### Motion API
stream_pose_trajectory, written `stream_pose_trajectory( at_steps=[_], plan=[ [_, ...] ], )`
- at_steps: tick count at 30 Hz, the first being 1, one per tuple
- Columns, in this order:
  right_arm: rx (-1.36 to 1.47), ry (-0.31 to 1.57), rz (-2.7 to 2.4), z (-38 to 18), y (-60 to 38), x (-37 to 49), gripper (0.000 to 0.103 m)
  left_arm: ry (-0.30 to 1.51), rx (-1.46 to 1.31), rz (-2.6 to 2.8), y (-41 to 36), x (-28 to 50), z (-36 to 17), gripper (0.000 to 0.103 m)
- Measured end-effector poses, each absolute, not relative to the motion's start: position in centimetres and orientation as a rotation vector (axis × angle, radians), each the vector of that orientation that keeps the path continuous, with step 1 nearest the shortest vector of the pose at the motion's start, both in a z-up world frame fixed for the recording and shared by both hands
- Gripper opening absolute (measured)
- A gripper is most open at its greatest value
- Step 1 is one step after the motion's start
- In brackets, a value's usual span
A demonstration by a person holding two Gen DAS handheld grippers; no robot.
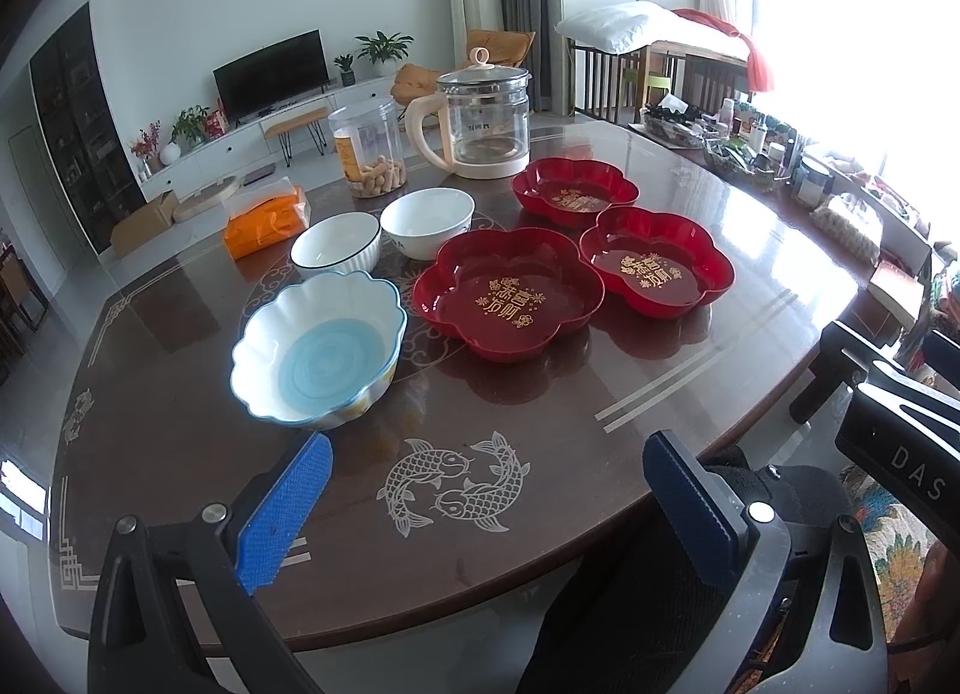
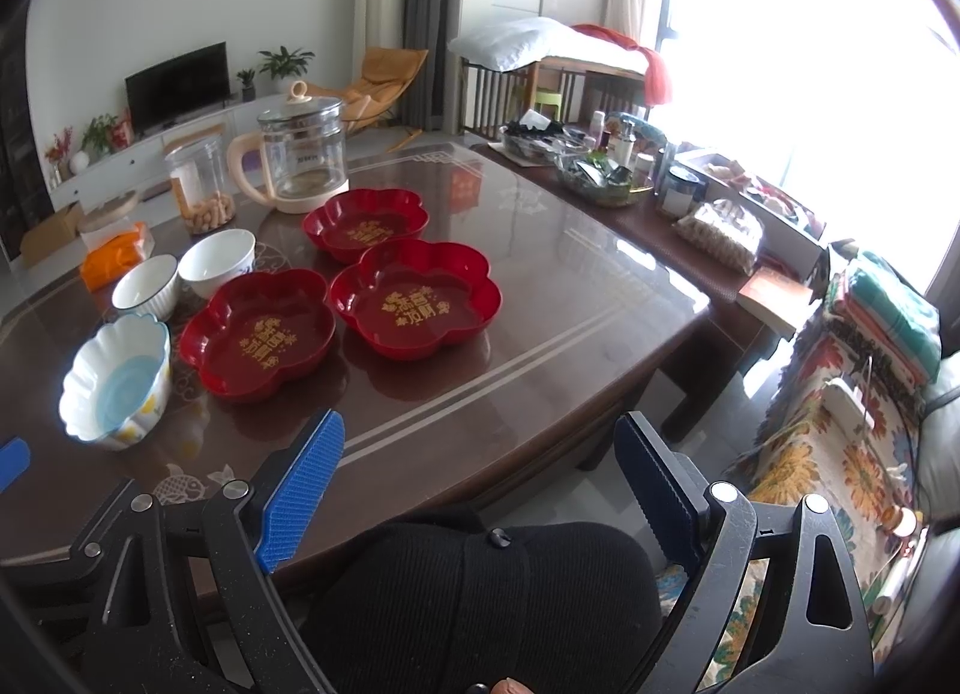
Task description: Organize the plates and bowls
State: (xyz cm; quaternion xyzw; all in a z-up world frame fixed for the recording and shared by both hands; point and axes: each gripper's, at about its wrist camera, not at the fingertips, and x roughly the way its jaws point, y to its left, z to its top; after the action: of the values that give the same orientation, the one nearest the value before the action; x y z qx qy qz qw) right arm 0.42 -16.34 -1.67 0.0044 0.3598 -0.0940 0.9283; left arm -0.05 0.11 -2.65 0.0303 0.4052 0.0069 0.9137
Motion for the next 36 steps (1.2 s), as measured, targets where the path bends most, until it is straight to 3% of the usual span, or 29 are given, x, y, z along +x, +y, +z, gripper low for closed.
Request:
stream_pose_trajectory(
  at_steps=[22, 36],
  plan=[
    [0.231, 0.604, 0.052, -1.7, -18.3, 0.3, 0.094, 0.954, -0.029, 0.006, 3.5, 3.3, -5.4, 0.103],
    [0.082, 1.039, 0.069, -12.7, -17.7, 14.8, 0.093, 0.961, 0.079, 0.019, 5.0, 8.7, -5.3, 0.103]
  ],
)
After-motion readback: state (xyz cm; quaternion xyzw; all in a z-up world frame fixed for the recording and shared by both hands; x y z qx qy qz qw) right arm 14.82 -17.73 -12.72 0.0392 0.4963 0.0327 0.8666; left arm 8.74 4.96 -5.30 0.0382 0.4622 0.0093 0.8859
